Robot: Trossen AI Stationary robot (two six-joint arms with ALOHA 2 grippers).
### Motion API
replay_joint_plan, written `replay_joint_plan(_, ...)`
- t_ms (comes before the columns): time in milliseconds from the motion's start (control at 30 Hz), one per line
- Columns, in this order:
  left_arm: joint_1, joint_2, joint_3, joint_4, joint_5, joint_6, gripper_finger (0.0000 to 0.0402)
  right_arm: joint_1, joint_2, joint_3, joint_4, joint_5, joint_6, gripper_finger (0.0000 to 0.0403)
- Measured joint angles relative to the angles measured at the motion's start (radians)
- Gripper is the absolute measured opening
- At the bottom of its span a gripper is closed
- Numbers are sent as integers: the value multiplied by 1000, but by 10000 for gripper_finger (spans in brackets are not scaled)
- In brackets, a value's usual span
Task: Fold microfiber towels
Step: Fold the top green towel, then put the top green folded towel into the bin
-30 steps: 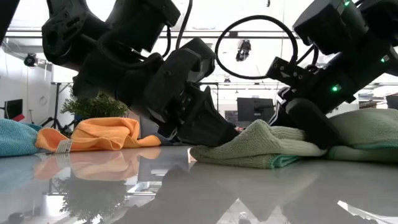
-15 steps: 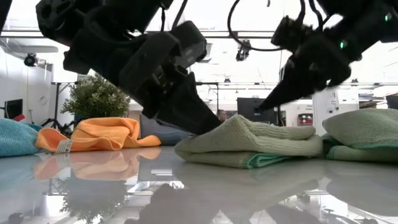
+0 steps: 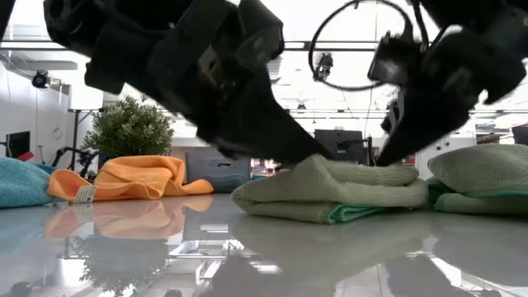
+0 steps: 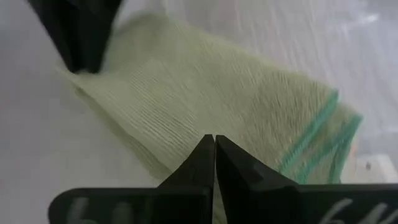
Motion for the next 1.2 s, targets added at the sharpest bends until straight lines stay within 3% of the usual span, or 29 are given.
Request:
replay_joint_plan(233,2,34,-3,20,42,-51,33,-1,96,3,-19,9,25,9)
replay_joint_plan(467,2,34,-19,-2,55,-110,33,-20,102,4,-34,7,14,9)
replay_joint_plan(800,9,-21,-23,-59,54,-75,33,-52,-26,9,-87,-89,25,16)
replay_joint_plan(1067,38,-138,-22,-226,28,-72,33,-95,-153,9,-168,-95,0,65)
replay_joint_plan(1200,70,-202,-21,-238,28,-85,33,-106,-218,9,-163,-90,-108,91)
